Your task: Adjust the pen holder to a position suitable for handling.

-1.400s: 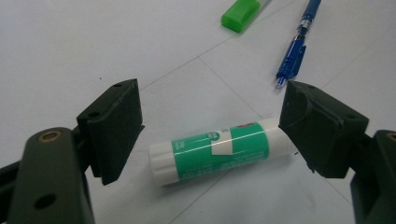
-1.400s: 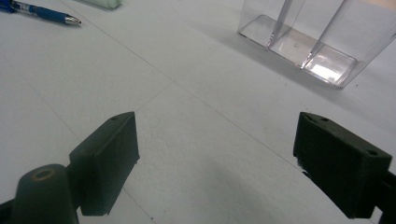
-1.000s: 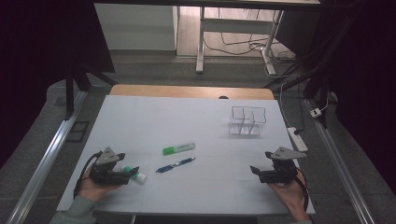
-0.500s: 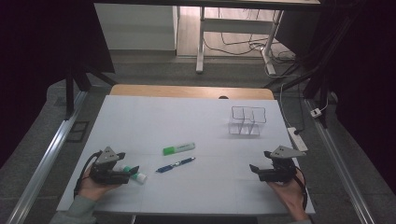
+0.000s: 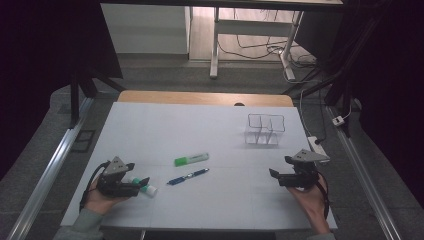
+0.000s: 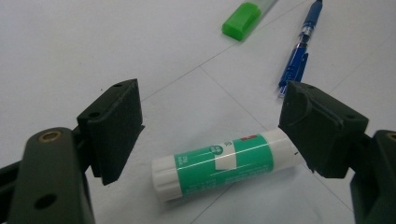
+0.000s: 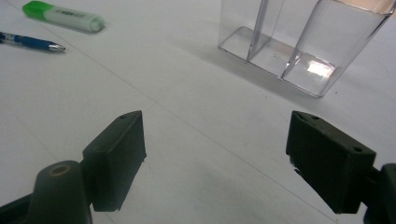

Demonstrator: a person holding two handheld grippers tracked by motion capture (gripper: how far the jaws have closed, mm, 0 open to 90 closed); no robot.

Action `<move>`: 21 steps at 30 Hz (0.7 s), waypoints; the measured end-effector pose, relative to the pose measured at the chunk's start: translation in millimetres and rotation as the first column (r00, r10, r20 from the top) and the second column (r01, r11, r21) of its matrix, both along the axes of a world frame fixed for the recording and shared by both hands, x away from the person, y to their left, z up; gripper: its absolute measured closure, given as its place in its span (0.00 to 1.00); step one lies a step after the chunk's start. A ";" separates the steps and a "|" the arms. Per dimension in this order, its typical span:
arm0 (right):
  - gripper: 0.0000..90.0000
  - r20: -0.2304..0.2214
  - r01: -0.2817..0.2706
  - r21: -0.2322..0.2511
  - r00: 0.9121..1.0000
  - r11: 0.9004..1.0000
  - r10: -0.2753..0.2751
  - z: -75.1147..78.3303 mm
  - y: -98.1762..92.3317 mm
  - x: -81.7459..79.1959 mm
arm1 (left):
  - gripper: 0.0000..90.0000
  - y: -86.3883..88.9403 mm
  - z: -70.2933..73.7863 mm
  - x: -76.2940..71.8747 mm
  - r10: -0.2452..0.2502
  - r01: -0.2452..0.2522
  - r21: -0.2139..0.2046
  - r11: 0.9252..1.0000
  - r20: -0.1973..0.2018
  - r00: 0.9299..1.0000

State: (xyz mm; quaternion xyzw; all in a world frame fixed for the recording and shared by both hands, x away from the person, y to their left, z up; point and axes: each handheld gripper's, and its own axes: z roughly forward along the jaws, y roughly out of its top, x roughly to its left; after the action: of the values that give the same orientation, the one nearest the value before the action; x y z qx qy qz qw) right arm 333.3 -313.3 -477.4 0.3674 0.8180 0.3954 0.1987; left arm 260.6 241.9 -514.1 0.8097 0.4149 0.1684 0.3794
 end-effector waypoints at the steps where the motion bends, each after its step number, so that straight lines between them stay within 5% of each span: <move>1: 0.21 0.000 0.016 -0.002 1.000 1.000 -0.016 1.0 -0.6 1.7 | 0.23 -0.1 -0.1 0.2 -0.001 0.001 0.001 1.000 0.000 1.000; 21: 0.27 -0.004 0.102 -0.038 0.995 0.994 -0.102 9.6 -5.7 23.5 | 0.23 -0.1 -0.1 0.3 -0.001 0.001 0.001 1.000 -0.002 1.000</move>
State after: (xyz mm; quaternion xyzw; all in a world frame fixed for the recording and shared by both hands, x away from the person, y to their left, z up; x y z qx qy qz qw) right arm 356.8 -319.0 -467.8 0.4061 0.8062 0.3681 0.2228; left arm 260.9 241.8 -514.2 0.8103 0.4148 0.1675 0.3786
